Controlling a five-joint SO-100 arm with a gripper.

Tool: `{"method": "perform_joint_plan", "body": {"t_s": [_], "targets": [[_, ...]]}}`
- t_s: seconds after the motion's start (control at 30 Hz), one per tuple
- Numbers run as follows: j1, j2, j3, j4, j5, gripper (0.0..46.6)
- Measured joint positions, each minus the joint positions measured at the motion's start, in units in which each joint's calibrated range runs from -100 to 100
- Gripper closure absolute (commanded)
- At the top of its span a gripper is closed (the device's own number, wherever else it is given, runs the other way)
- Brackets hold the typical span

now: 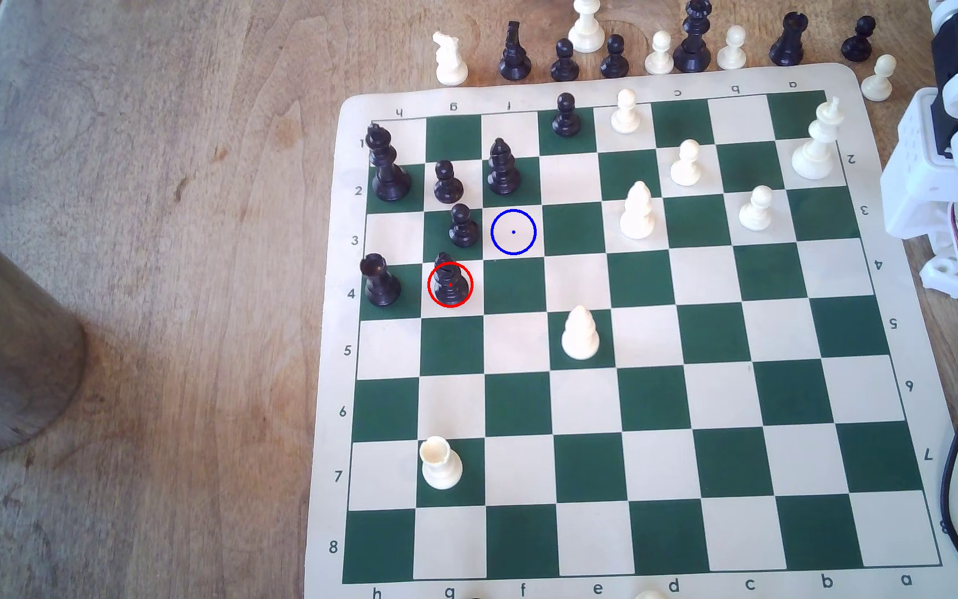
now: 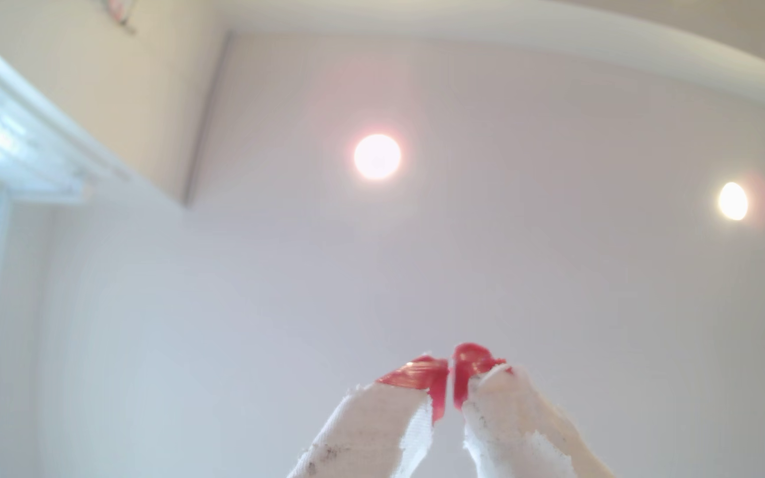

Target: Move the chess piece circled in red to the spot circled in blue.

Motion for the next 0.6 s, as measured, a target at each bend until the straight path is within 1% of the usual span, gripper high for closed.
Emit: {"method": "perform_joint_plan", "body": {"t_s": [0.07,0.1,0.17,0.27,0.33,0.4,0.47,0.5,0.6], "targets": [[-0.29,0.0,0.0,0.0,0.0,46.4],[-1.55,0.0,0.0,0.64,0.0,46.4],[-4.06,0.0,0.0,6.45,-0.1,46.4],[-5.24,0.0,-2.17,17.37,-0.15,46.4],[-5.38,0.0,-4.61,25.42,-0.15,46.4],[-5.38,0.08,-9.67,39.36,-0.15,46.4],[-5.31,0.08,-12.74,46.93,-0.15,46.4],[-4.79,0.08,-15.09,53.78,-0.15,46.4],[-3.69,0.08,-18.53,66.53,-0.15,46.4]]}}
